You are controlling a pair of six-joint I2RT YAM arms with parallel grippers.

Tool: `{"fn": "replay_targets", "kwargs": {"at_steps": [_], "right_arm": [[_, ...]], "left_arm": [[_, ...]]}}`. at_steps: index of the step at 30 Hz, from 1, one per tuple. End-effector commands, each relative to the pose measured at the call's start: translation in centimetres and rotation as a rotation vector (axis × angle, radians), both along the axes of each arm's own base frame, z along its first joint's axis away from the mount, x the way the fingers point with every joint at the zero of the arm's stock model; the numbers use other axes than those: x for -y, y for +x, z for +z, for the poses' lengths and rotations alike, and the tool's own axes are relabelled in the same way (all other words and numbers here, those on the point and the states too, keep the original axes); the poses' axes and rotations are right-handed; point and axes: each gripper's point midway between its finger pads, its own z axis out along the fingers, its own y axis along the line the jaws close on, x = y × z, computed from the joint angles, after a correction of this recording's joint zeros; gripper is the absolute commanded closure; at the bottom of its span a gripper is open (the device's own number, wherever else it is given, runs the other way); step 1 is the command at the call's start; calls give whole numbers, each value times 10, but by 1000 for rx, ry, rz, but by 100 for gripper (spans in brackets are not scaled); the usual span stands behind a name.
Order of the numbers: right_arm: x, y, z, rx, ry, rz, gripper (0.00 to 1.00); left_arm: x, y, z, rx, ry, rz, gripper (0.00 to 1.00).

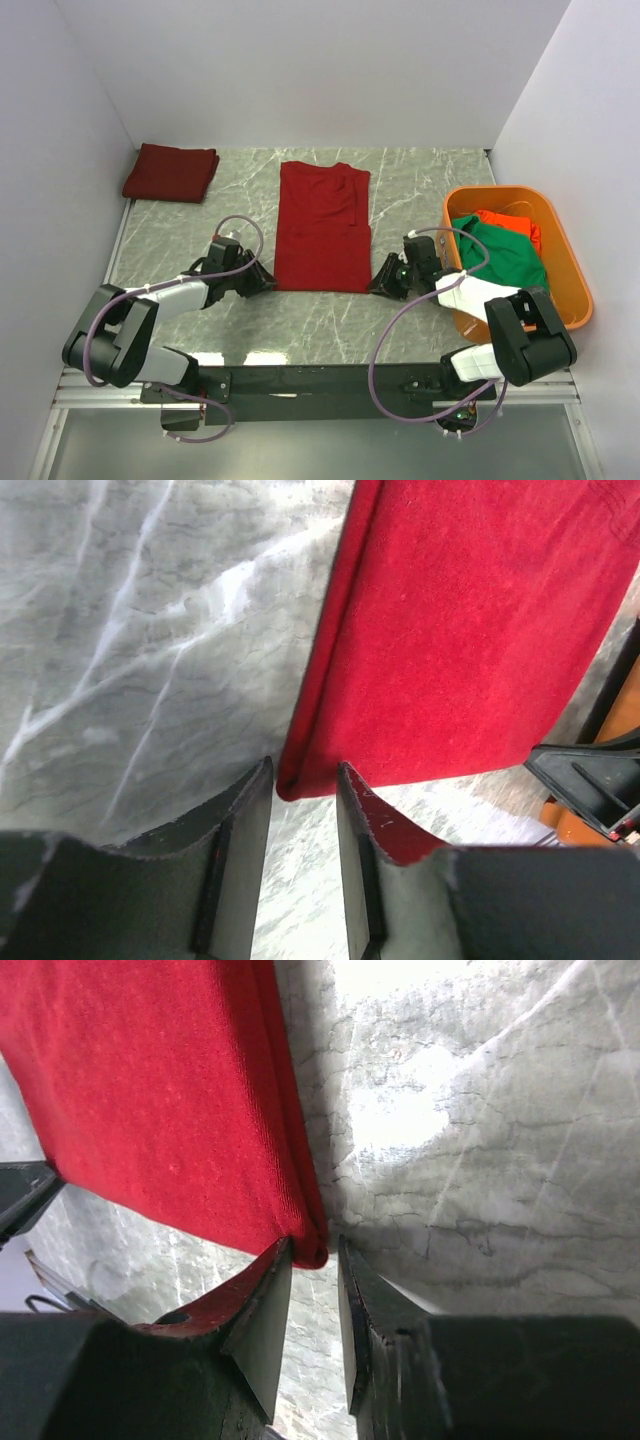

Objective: Fold and stack the t-shirts
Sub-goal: Fold the tshirt

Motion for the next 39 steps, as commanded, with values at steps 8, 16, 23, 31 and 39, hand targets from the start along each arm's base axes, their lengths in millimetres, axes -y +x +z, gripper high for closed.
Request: {"fn": "replay_targets", "kwargs": {"at_steps": [8,16,23,31,39], "right_arm": [[-4,-9,-15,-48,61,-43,68],[-2,-13,-11,-30,64,-45,100],[9,-50,-5,24,71,-39,100],[16,-103,-1,86,128,-29,100],[20,-97,38,192,118,-50,100]], "left_arm": [[14,-7,-15,-34,-33,-16,67],[18,-19,-9,-32,-60,-5,99],[15,-52,0,0,-59,-6,99],[17,-103,18,70,-145,-4,99],[15,-108,53,155,-187,-7,99]]}}
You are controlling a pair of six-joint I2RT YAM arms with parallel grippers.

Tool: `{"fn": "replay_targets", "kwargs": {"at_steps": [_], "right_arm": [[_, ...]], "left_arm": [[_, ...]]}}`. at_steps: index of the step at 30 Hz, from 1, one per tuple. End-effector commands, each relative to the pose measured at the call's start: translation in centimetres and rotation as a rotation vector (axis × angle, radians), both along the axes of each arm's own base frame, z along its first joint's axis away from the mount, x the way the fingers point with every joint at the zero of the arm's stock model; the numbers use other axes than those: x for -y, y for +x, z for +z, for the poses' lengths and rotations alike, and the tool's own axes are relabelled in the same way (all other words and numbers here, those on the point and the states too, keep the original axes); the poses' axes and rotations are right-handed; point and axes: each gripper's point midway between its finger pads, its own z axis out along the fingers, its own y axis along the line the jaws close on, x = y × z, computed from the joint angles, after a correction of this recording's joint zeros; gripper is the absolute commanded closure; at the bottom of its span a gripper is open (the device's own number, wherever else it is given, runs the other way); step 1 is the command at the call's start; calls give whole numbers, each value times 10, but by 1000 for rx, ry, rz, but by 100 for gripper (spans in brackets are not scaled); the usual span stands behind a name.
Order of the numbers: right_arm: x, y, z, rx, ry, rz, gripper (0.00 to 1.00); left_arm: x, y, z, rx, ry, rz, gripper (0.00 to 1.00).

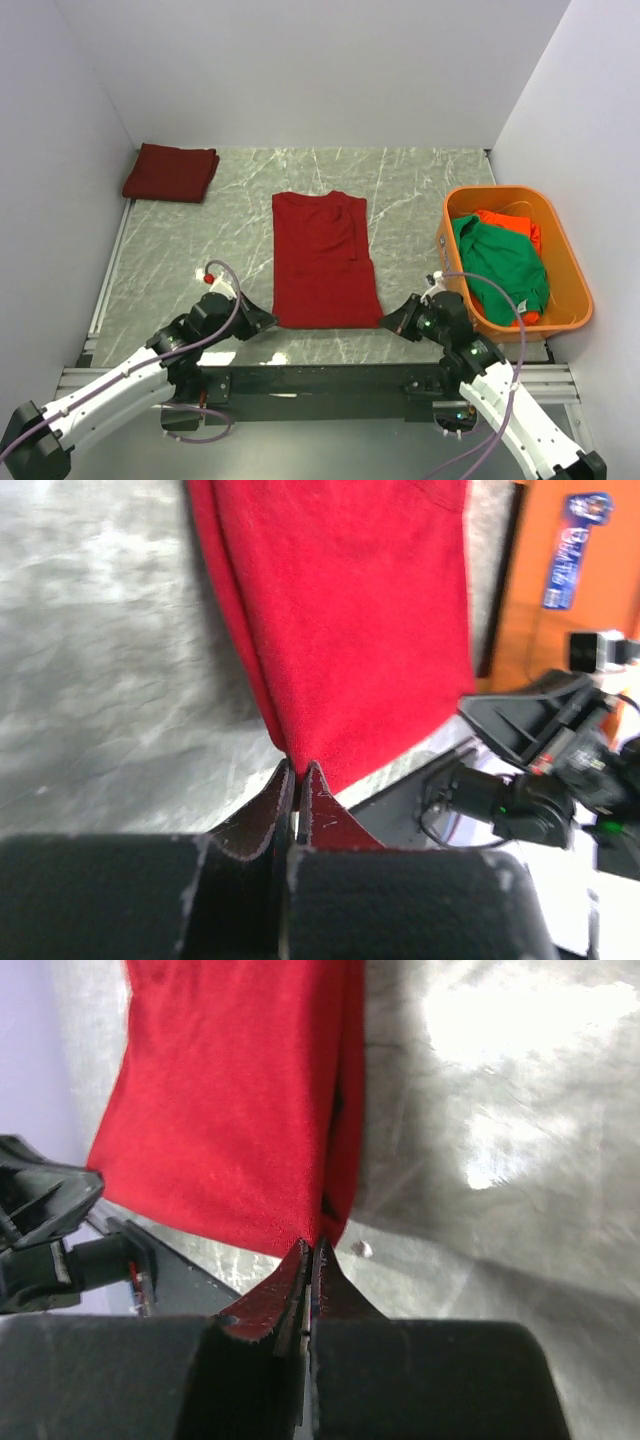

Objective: Fold and stack the t-shirts
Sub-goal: Fold the tshirt

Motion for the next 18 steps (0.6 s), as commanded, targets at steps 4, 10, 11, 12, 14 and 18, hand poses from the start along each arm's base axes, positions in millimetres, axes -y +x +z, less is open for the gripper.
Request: {"fn": "replay_targets", "kwargs": {"at_steps": [4,10,11,12,14,18], "right_arm": [[11,29,49,56,-125,-52,100],[8,79,99,137,-241,-69,100],[8,87,103,140,-257,-75,100],[8,96,97,110,-287,-73,100],[4,116,113,141,-297,-76,100],[-3,164,120,124,-318,-92,100]], "left_arm": [[-2,27,45,68,48,80,99],[9,71,88,120,43,72,99],[11,81,97,147,21,75,99],[10,89,99,148,17,75,99],[9,114,106,156,22,86,99],[7,167,132,197,5,121,99]]}}
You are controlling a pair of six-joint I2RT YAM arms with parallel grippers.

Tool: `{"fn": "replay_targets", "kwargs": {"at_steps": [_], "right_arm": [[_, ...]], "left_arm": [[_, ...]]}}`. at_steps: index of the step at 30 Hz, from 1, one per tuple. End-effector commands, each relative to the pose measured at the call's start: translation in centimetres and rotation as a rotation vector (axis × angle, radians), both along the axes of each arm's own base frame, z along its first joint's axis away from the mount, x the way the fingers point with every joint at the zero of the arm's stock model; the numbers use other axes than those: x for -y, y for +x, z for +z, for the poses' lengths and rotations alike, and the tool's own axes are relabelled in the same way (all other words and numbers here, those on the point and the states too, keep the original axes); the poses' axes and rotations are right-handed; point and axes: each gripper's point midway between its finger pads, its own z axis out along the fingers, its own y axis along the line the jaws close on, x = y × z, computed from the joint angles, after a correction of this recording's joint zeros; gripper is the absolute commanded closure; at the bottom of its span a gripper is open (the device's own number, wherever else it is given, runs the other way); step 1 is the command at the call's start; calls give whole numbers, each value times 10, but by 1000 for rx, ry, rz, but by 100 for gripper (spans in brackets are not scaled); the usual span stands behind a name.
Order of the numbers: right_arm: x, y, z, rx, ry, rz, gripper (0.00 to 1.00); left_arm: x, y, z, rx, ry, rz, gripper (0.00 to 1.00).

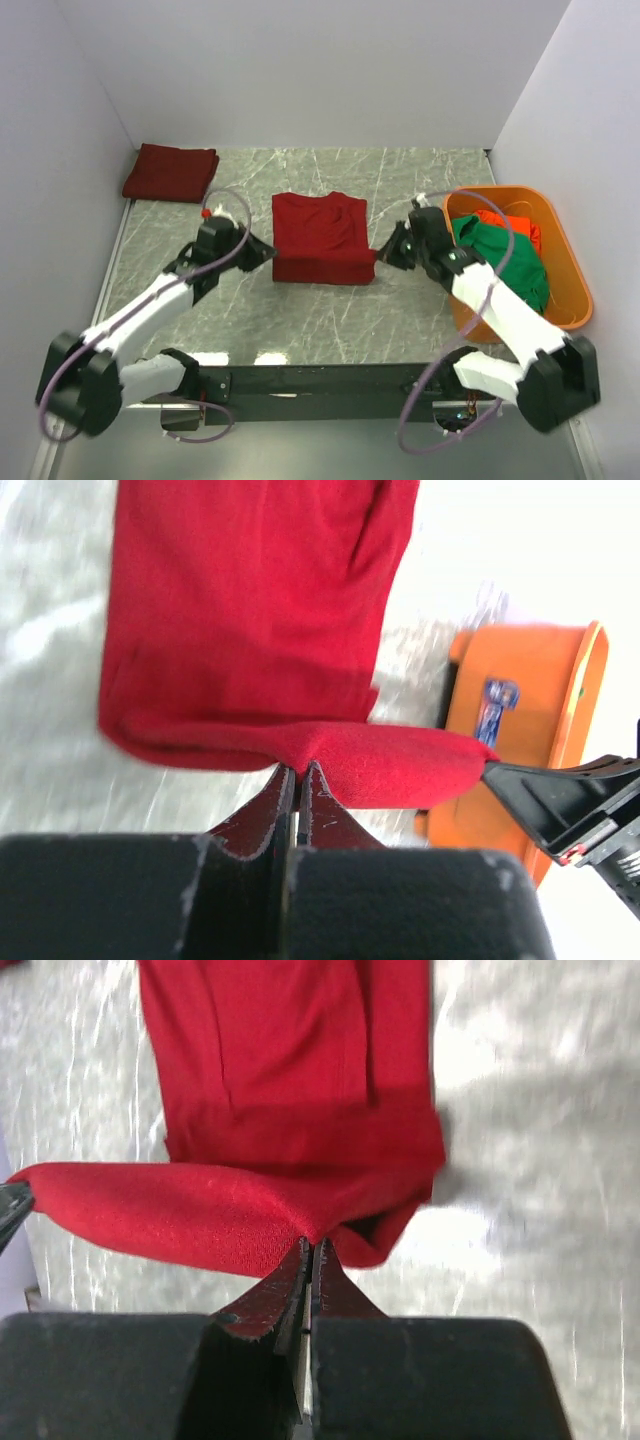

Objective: Fold and stack the t-shirts
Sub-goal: Fold the tshirt

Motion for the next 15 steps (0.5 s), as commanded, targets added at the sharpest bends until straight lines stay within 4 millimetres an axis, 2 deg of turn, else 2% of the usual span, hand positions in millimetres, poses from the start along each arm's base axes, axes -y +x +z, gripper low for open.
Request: {"fn": "replay_targets", "kwargs": {"at_steps": [1,2,3,4,5,6,7,8,9,10,11,12,13,14,15], "right_arm": [[2,52,23,85,-34,-31,100],[2,62,25,85,-36,-37,100],[-4,77,26,74,-28,-27,100],[-1,89,29,78,-28,-36,100],[-2,99,30,77,-29,-38,100],[-6,116,31,71,-30,-36,100],[-4,126,31,66,-30,-38,100],[-6,135,31,61,-28,-35,100],[-6,145,15,22,-36,-35,100],[-9,159,27,48,-23,-27,100],[-7,168,25,41,-26,-33,100],[-8,183,24,38,-29,-35,100],[-7,190,21,29,-33,-36,100],[-4,198,20,26,-24,-41,100],[-5,212,17,23,-13,-40,100]], "left_arm": [[11,49,41,127,-41,-44,99],[11,58,41,117,-41,-41,99],[12,76,60,160,-62,-37,99],[14,89,46,126,-49,-32,99],[14,99,45,122,-51,-29,99],[14,113,57,141,-68,-29,99],[16,126,41,106,-57,-30,99],[16,135,38,96,-52,-26,99],[15,150,48,115,-51,-17,99],[16,161,31,79,-40,-19,99],[15,169,27,70,-40,-16,99],[11,183,35,89,-51,-4,99],[13,190,21,55,-62,-10,99],[12,198,20,57,-71,-8,99],[8,212,29,77,-84,1,99]]}}
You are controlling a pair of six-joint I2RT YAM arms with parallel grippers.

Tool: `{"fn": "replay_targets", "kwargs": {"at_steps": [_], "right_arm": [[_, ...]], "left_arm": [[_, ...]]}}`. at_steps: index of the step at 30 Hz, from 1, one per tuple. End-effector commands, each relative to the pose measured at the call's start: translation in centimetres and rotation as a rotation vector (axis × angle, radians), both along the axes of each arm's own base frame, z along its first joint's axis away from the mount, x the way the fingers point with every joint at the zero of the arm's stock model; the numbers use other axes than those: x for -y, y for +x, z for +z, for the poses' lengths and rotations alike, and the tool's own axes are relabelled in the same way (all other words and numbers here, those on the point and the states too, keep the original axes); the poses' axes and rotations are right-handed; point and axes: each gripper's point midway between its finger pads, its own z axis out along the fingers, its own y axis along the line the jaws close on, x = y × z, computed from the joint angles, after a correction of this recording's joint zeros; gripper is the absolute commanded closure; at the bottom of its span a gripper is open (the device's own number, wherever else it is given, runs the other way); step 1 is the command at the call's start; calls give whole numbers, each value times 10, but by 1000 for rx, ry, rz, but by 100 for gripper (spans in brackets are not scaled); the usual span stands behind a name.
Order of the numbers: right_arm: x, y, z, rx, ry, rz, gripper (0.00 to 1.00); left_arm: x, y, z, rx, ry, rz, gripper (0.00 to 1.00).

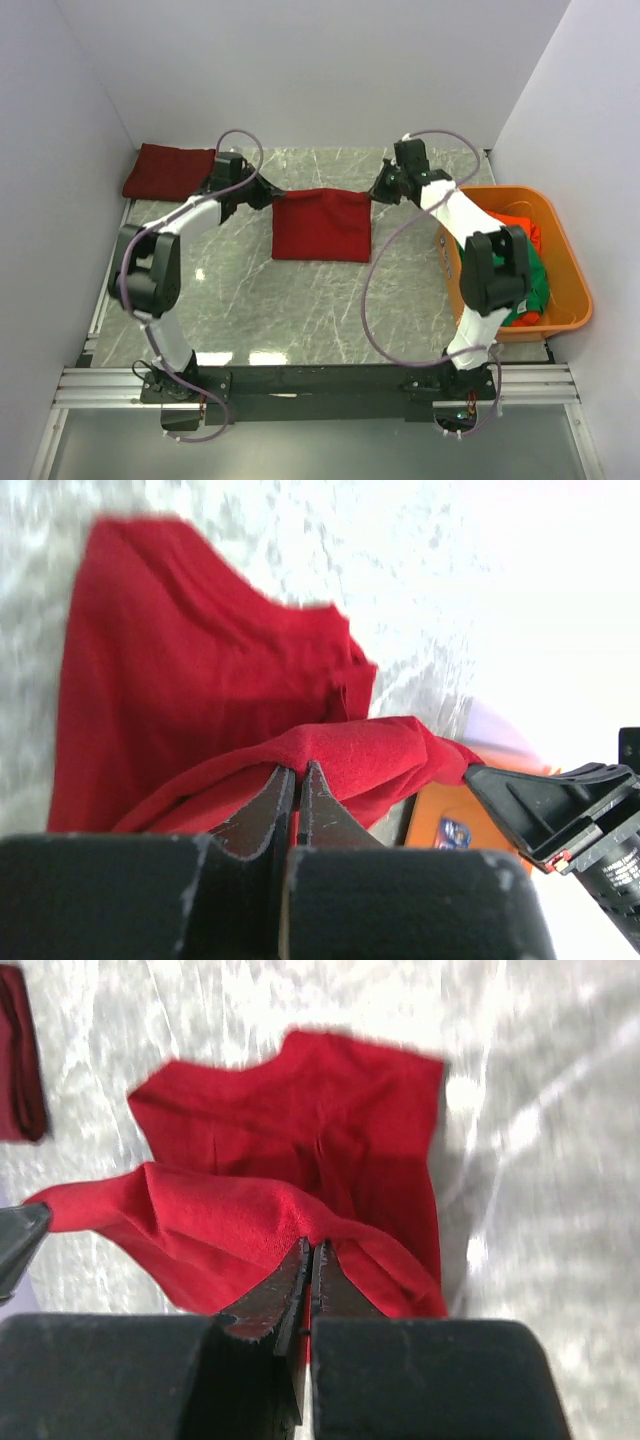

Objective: Fold and stack the t-shirts
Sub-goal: Fold the tshirt, then neatly place the folded tshirt to the corner

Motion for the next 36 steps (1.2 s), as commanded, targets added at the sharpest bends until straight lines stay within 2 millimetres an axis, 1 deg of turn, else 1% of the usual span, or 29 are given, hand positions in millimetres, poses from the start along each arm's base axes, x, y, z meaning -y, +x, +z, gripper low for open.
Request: {"fn": "replay_targets", "kwargs": {"at_steps": [1,2,3,4,5,6,7,9,10,11,12,13,14,15,16,17,18,19,20,21,23,24,25,26,27,30,32,33,36], "right_arm": [[3,35,13,38,30,18,100],[8,43,12,34,30,11,100],[7,56,10,34,33,12,100],[7,62,6,29,30,18,100],[6,67,4,25,33,26,100],[7,80,-2,20,38,26,100],[8,84,-8,7,36,32,95],[6,100,-18,3,44,46,81],[7,104,-22,6,35,50,60],[8,109,-23,8,29,48,52],[11,116,-25,13,24,44,48],[14,117,-27,7,14,42,42],[16,118,-25,10,8,35,39],[20,117,-23,16,-10,20,37],[21,115,-21,19,-17,18,37],[21,113,-9,41,-17,18,37],[24,105,-17,21,-27,10,36],[23,101,-15,26,-30,12,36],[23,95,-6,40,-32,10,37],[23,83,-20,4,-35,9,37],[16,73,-10,38,-18,22,37],[16,61,-24,2,-15,19,37],[14,57,-25,8,-10,24,37],[9,51,-18,21,-6,35,37],[9,43,-27,5,-5,34,38],[3,25,-28,3,8,41,38],[0,18,-22,22,13,46,38],[0,12,-28,9,8,47,38],[-3,1,-28,11,10,56,38]], "left_arm": [[-2,36,17,64,-43,-24,99],[-3,42,16,63,-44,-24,99],[-5,54,25,87,-51,-23,99],[-6,62,11,63,-44,-26,99],[-6,67,9,64,-48,-34,99],[-10,76,13,78,-53,-31,99],[-11,80,-2,51,-58,-35,99],[-15,90,-12,49,-74,-37,98],[-17,93,-14,51,-80,-32,93],[-20,95,-15,58,-87,-32,85],[-28,94,-22,56,-90,-20,64],[-33,102,-10,128,-100,-13,54],[-39,103,-8,147,-102,-9,33],[-51,103,-6,171,-94,-9,24],[-57,103,-7,167,-86,-8,22],[-62,102,-7,166,-74,-6,21],[-71,102,-5,178,-40,7,20],[-74,97,-15,131,-14,14,20],[-76,96,-18,120,11,19,20],[-75,95,-21,114,22,11,21],[-73,86,-37,62,48,-20,23],[-71,81,-50,27,72,-39,26],[-71,78,-57,7,90,-39,27],[-71,71,-66,-31,106,-45,28],[-67,67,-71,-29,129,-66,29],[-58,57,-85,-68,176,-117,28],[-54,56,-88,-75,188,-133,27],[-51,54,-92,-82,198,-144,26],[-52,49,-104,-116,251,-143,25]]}}
